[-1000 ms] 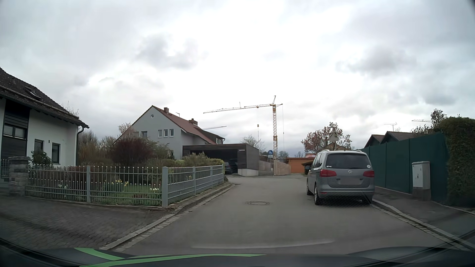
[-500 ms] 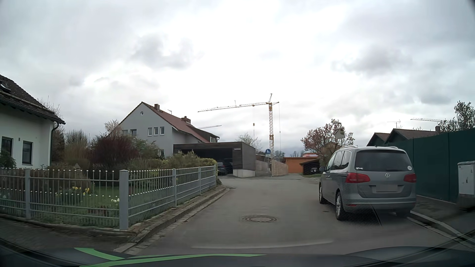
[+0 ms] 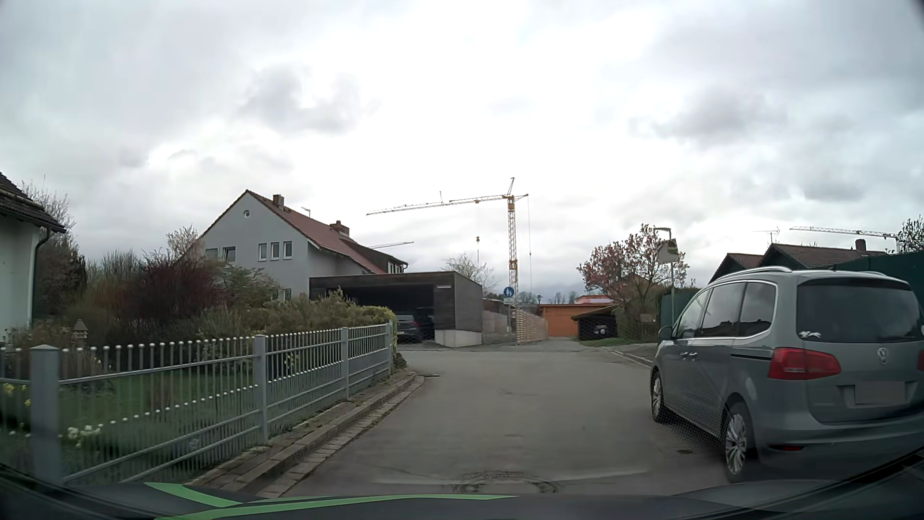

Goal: Follow the waypoints while adhering to traffic rules and regulations

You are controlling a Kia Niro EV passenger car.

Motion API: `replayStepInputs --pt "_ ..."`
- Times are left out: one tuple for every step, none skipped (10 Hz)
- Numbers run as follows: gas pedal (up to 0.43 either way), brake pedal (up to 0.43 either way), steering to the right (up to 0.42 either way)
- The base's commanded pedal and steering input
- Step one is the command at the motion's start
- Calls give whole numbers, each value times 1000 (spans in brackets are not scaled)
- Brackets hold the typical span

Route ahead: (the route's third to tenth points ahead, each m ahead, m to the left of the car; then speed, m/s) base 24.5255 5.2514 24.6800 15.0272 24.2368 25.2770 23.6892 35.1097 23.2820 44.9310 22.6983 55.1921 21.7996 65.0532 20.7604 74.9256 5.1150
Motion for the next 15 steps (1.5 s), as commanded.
replayStepInputs --pt "79 0 48" --pt "79 0 51" --pt "59 0 53" --pt "47 0 53" --pt "47 0 55" --pt "47 0 56" --pt "47 0 57" --pt "47 0 61" --pt "39 0 65" --pt "28 0 69" --pt "8 0 73" --pt "8 0 76" --pt "0 0 82" --pt "0 0 88" --pt "0 0 90"
